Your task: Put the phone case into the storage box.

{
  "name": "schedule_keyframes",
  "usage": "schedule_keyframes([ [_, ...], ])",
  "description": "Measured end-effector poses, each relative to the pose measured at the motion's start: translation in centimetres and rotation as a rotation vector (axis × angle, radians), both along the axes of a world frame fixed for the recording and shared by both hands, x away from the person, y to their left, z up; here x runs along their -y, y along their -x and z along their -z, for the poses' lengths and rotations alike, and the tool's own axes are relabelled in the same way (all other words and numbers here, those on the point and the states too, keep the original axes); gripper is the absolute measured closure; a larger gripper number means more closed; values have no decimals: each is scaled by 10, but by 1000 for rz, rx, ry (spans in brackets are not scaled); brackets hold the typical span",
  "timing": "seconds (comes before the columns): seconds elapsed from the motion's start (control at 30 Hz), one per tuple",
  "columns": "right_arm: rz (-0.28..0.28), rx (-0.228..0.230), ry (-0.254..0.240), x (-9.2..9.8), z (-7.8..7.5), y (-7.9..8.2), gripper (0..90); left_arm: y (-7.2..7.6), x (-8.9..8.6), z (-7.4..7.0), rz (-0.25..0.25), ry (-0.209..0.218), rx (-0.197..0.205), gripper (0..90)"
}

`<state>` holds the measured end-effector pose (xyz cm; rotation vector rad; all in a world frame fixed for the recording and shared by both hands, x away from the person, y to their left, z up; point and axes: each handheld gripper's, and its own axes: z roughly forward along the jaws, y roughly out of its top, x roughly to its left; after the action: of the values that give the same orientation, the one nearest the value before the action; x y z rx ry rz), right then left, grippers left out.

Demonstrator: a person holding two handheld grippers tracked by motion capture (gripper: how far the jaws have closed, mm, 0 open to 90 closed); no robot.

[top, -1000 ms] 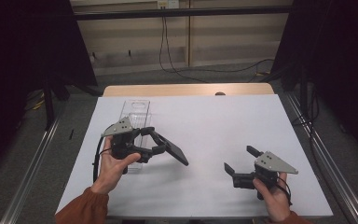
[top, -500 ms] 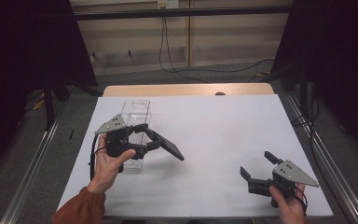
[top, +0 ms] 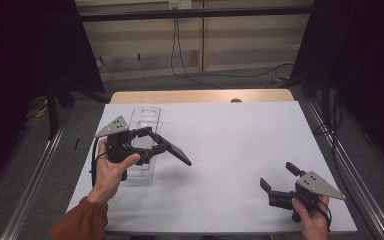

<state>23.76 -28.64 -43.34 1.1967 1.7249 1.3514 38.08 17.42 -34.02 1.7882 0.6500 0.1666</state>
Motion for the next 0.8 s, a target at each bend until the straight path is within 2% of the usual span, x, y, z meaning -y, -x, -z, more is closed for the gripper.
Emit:
schedule_keyframes([
  [0.1, 7, 8, 3, 1, -1, 0, 0, -2, -3, -6, -10, 12, 9, 147],
  [0.33, 6, 14, 7, 0, 0, 0, 0, -7, -12, -23, -46, -12, 28, 147],
  [0.53, -4, 32, 14, 0, 0, 1, 0, -12, -22, -28, -82, -32, 24, 148],
  [0.67, -5, 29, 13, -1, 0, 1, 0, -15, -28, -30, -106, -26, 18, 148],
  [0.8, -9, 27, 15, -1, 1, 1, 0, -18, -33, -35, -125, -38, 20, 147],
])
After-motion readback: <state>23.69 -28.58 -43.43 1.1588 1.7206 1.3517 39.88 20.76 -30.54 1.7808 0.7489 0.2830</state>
